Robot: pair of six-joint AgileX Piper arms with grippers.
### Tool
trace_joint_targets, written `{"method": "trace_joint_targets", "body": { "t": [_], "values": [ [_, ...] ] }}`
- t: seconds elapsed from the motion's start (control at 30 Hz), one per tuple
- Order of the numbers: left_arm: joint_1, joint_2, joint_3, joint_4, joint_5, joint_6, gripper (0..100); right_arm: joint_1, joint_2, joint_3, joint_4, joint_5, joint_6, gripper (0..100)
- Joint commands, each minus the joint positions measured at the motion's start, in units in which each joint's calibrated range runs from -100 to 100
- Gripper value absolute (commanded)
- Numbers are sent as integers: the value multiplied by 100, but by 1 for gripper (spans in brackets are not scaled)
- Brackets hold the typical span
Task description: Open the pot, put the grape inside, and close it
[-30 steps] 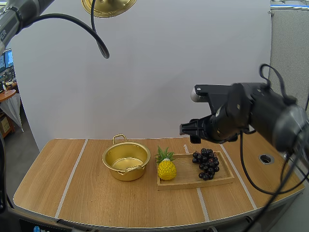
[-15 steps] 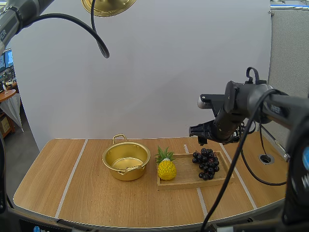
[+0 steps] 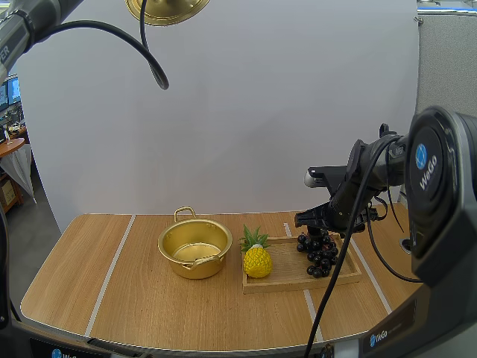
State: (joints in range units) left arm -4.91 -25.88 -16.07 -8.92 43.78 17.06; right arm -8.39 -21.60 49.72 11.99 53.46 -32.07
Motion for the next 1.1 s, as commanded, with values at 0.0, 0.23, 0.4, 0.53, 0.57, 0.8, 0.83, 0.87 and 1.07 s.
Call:
{"method": "trace_joint_targets", "body": {
  "t": [0.0,0.23,0.4,0.53,0.57,0.8,0.83,0.87,1.07],
  "values": [
    [-5,-31,-46,10,-193,-60,0,-23,132,-62,-66,-328,-79,100],
    [-5,-31,-46,10,-193,-60,0,-23,494,-141,-66,-455,-150,100],
    [-5,-31,-46,10,-193,-60,0,-23,725,-184,-66,-680,-172,100],
    [-5,-31,-46,10,-193,-60,0,-23,942,-184,-66,-842,-183,100],
    [-5,-31,-46,10,-193,-60,0,-23,987,-184,-66,-852,-183,100],
    [-5,-31,-46,10,-193,-60,0,-23,1374,-184,150,-998,-383,100],
    [-5,-31,-46,10,-193,-60,0,-23,1420,-184,149,-1032,-383,100],
    [-5,-31,-46,10,-193,-60,0,-23,1450,-184,149,-1061,-383,100],
    [-5,-31,-46,10,-193,-60,0,-23,1664,-184,149,-1193,-403,100]
  ]
}}
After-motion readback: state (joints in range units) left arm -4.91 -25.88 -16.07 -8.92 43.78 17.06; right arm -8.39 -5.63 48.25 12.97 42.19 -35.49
